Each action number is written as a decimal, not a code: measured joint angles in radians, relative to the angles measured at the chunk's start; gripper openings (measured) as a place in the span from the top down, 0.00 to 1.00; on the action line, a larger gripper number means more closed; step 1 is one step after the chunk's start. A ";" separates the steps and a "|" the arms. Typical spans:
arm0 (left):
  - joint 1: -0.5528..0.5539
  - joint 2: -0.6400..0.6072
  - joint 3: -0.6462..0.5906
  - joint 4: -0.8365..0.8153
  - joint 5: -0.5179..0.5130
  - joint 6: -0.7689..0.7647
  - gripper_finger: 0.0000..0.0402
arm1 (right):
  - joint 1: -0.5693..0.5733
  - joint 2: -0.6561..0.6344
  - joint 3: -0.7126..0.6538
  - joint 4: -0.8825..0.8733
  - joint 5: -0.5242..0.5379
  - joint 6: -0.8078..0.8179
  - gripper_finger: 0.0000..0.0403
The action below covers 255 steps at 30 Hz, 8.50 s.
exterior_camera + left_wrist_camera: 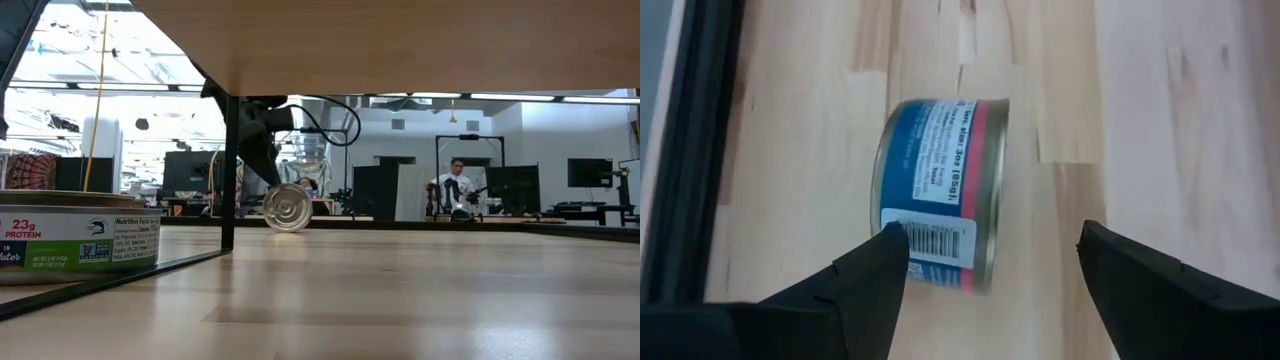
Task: Stack canned seafood by type on shelf
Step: Stack the blue-pink tuna can on the top of the blue-pink tuna cans on the shelf
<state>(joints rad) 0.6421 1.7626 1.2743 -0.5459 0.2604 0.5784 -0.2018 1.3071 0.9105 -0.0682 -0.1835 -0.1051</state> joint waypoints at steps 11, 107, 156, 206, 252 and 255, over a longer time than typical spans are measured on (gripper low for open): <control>-0.065 -0.060 -0.001 0.009 -0.142 0.021 0.33 | -0.001 0.000 0.016 -0.001 0.000 0.007 0.31; -0.283 0.219 0.255 -0.695 -0.514 0.052 0.33 | 0.079 -0.156 0.017 -0.077 0.001 -0.062 0.31; -0.737 -0.259 0.044 0.407 -0.534 -0.411 0.56 | 0.395 -0.206 0.016 0.084 0.369 -0.140 0.31; -0.783 -0.256 0.045 0.617 -0.574 -0.357 0.54 | 0.353 -0.206 0.016 0.112 0.364 -0.119 0.43; -1.159 -0.324 -0.235 1.051 -1.107 0.052 0.29 | 0.536 -0.105 0.379 -0.573 -0.503 1.277 0.46; -1.177 -0.324 -0.235 1.096 -1.114 0.070 0.29 | 0.571 -0.091 0.379 -0.570 -0.494 1.311 0.46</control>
<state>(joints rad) -0.5344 1.4387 1.0397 0.5498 -0.8532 0.6488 0.3691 1.2164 1.2892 -0.6382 -0.6778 1.2058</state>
